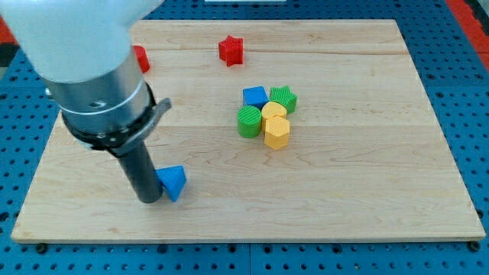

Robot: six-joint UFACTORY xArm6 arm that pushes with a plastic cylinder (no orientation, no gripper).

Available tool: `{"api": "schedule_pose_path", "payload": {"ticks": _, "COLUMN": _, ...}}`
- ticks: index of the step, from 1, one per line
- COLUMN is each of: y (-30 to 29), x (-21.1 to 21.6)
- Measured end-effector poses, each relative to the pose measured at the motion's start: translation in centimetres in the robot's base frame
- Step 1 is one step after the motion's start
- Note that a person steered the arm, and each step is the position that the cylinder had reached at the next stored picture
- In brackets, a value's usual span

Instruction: Push the blue triangle towards the center

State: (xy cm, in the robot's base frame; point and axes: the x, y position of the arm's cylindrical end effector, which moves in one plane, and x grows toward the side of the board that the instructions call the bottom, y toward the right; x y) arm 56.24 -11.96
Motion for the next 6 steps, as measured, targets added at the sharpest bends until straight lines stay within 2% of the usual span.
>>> {"api": "schedule_pose_path", "payload": {"ticks": 2, "y": 5.8, "x": 0.0}}
{"api": "schedule_pose_path", "payload": {"ticks": 3, "y": 5.3, "x": -1.5}}
{"api": "schedule_pose_path", "payload": {"ticks": 5, "y": -2.1, "x": -2.3}}
{"api": "schedule_pose_path", "payload": {"ticks": 6, "y": -4.0, "x": -4.5}}
